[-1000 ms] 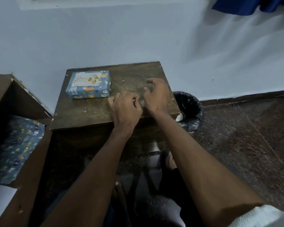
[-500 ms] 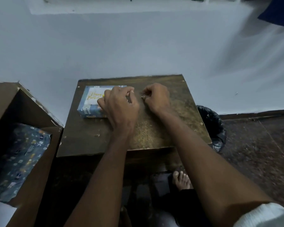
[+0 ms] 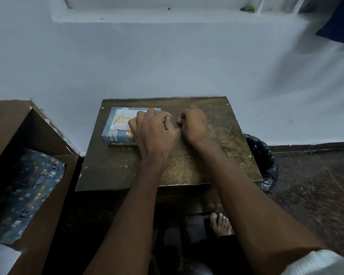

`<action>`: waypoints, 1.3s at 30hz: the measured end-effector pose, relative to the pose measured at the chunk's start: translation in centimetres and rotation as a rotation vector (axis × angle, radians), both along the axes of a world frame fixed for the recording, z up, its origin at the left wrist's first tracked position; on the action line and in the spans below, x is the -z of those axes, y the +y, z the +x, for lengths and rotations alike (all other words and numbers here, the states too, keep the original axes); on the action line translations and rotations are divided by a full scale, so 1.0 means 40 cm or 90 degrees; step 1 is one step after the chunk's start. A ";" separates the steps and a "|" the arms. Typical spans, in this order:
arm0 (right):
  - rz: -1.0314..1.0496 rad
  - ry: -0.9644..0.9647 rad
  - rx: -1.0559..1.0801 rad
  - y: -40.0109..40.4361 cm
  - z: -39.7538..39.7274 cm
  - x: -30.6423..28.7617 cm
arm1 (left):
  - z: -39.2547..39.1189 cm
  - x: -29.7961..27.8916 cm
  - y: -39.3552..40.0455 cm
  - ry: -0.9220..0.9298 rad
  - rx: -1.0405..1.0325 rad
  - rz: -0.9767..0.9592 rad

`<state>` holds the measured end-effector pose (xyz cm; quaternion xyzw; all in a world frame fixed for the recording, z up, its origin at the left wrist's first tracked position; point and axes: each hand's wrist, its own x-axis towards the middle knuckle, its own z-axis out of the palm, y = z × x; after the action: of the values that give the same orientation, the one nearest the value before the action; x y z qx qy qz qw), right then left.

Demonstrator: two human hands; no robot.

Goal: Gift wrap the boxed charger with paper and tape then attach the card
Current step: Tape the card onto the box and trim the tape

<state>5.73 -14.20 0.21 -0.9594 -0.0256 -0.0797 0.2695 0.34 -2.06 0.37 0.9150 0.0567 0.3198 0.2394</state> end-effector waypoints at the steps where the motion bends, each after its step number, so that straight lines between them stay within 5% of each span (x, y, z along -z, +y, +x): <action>1: 0.000 0.008 -0.008 -0.004 0.000 0.000 | 0.000 0.000 0.000 0.005 -0.001 0.005; 6: 0.141 0.050 0.024 -0.046 0.004 -0.016 | 0.003 -0.003 -0.012 0.016 -0.008 0.025; 13: 0.176 0.042 -0.013 -0.059 -0.019 -0.015 | -0.008 -0.019 -0.027 0.034 -0.016 0.022; 27: -0.060 -0.010 -0.006 0.023 0.003 0.012 | 0.007 -0.024 -0.029 0.092 -0.028 0.032; 34: 0.151 0.055 -0.025 -0.055 -0.025 -0.029 | 0.003 -0.039 -0.049 0.084 -0.019 0.015; 39: 0.182 0.060 -0.001 -0.148 -0.071 -0.044 | 0.009 -0.069 -0.118 0.104 0.045 -0.026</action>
<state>2.87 -20.14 1.99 -0.9140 -0.0022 -0.0368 0.4040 0.69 -6.78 3.12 0.9343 0.0507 0.2343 0.2640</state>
